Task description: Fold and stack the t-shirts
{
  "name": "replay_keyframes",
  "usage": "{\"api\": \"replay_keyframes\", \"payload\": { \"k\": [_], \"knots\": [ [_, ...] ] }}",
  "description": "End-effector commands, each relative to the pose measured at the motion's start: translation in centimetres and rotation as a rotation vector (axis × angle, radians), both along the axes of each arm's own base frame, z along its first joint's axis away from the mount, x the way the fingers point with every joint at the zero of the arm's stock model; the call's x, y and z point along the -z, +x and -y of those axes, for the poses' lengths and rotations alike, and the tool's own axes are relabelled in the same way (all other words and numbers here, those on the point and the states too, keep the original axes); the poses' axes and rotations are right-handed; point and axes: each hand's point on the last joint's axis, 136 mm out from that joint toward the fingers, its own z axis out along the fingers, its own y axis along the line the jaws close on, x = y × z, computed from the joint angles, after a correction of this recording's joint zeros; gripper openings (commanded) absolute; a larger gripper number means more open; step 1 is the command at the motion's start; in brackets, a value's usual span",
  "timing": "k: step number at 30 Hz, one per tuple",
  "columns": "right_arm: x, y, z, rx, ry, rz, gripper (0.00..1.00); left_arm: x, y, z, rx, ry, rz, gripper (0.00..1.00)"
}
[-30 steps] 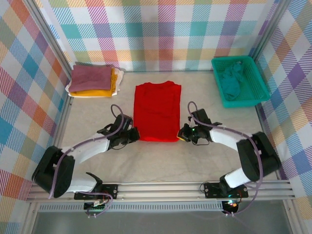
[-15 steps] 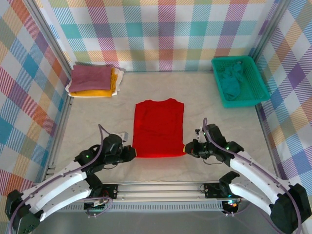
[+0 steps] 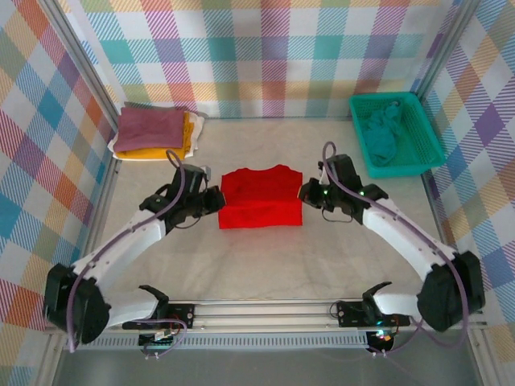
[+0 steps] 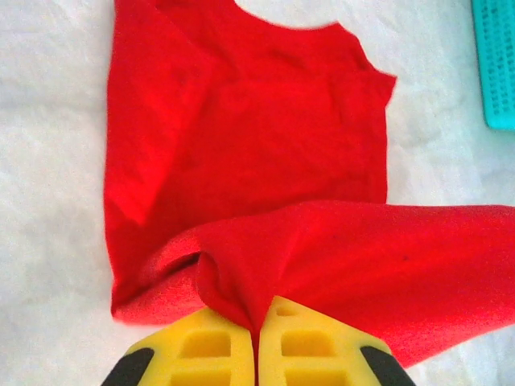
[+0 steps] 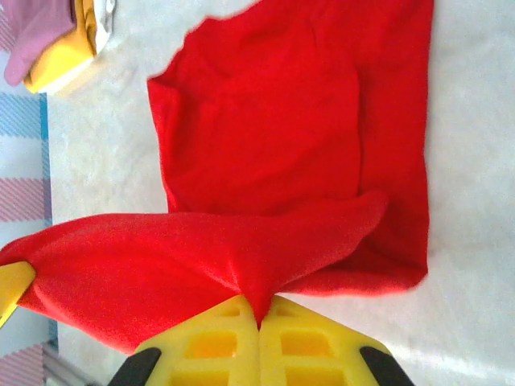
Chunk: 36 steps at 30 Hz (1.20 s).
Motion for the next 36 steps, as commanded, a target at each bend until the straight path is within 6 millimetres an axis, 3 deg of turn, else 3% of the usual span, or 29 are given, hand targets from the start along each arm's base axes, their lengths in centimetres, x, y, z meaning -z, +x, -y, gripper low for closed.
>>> {"api": "replay_keyframes", "payload": {
  "k": [1, 7, 13, 14, 15, 17, 18, 19, 23, 25, 27, 28, 30, 36],
  "knots": [
    [-0.3, 4.1, 0.8, 0.029, -0.042, 0.087, 0.0, -0.6, 3.9, -1.0, 0.018, 0.017, 0.072, 0.0],
    [1.6, 8.4, 0.0, 0.02, -0.061, 0.065, 0.0, 0.7, 8.2, -0.4, 0.051, 0.048, 0.061, 0.0],
    [2.5, 13.2, 1.1, 0.062, -0.075, 0.082, 0.0, 1.5, 13.4, -0.4, 0.042, 0.054, 0.09, 0.0],
    [2.9, 14.2, 1.2, 0.066, -0.085, 0.083, 0.04, 1.8, 14.6, -0.4, 0.041, 0.066, 0.093, 0.21],
    [3.2, 15.2, 1.5, 0.076, -0.093, 0.074, 0.23, 2.2, 16.0, -0.5, 0.038, 0.078, 0.088, 0.42],
    [3.3, 16.9, 1.4, 0.065, -0.076, 0.047, 0.51, 2.9, 18.0, -1.0, 0.028, 0.125, 0.049, 0.58],
    [2.9, 17.4, 1.1, 0.043, -0.061, 0.033, 0.61, 3.2, 18.4, -1.5, 0.004, 0.154, 0.02, 0.61],
    [2.4, 17.5, 1.1, 0.036, -0.058, 0.032, 0.62, 3.1, 18.7, -1.8, -0.017, 0.166, 0.017, 0.63],
    [0.1, 15.1, 0.3, -0.009, -0.022, 0.077, 0.55, 1.1, 16.7, -1.3, -0.06, 0.134, 0.078, 0.52],
    [0.5, 13.1, -1.2, -0.073, 0.003, 0.059, 0.42, 1.0, 15.3, 0.0, -0.038, 0.134, 0.114, 0.5],
    [2.2, 11.3, -3.5, -0.153, 0.028, 0.031, 0.21, 1.8, 14.1, 1.6, -0.005, 0.112, 0.118, 0.45],
    [3.1, 10.7, -4.4, -0.181, 0.051, 0.007, 0.16, 2.5, 13.7, 2.1, 0.003, 0.101, 0.117, 0.43],
    [5.0, 10.3, -5.8, -0.213, 0.121, -0.031, 0.12, 4.6, 13.6, 2.3, 0.0, 0.093, 0.12, 0.42],
    [10.6, 11.7, -5.6, -0.168, 0.098, -0.087, 0.09, 10.2, 14.6, 1.5, -0.022, 0.123, 0.066, 0.35]
  ]
}}
